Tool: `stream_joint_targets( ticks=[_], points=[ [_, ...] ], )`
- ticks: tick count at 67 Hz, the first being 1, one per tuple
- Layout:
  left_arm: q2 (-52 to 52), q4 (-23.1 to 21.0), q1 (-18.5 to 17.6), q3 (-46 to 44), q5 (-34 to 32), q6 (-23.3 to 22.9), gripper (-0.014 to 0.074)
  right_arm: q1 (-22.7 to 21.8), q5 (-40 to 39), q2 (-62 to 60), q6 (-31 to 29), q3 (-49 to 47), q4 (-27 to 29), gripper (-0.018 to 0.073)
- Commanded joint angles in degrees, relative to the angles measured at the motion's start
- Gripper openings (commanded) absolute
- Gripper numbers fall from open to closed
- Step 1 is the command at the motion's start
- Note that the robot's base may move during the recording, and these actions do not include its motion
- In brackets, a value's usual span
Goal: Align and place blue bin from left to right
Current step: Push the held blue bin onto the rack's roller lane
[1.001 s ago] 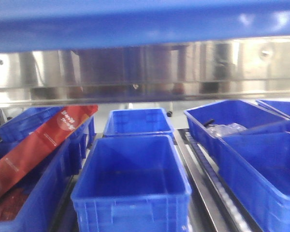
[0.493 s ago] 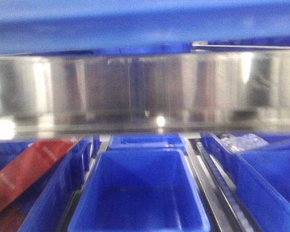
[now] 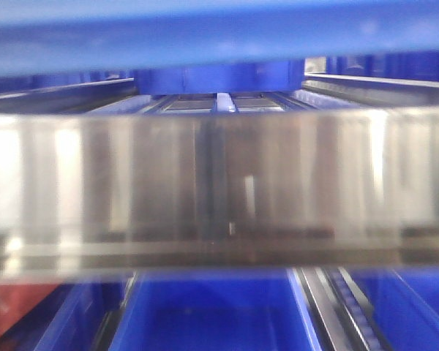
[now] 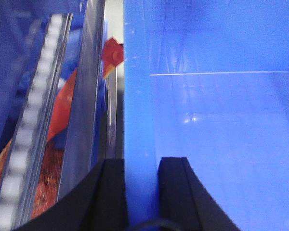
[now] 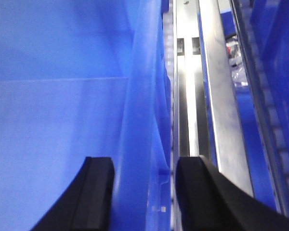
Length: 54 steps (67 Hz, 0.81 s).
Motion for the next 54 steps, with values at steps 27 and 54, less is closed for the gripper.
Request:
stream_joint_targets(
  ticks=[27, 54],
  points=[
    [-0.79, 1.36, -0.86, -0.67, -4.05, 0.18, -0.0111, -0.1, -4.55, -0.41, 2.07, -0.53, -1.88, -0.007],
    [-0.79, 2.03, -0.86, -0.67, -4.05, 0.18, -0.0111, -0.1, -4.55, -0.41, 2.07, -0.53, -1.88, -0.007]
  ],
)
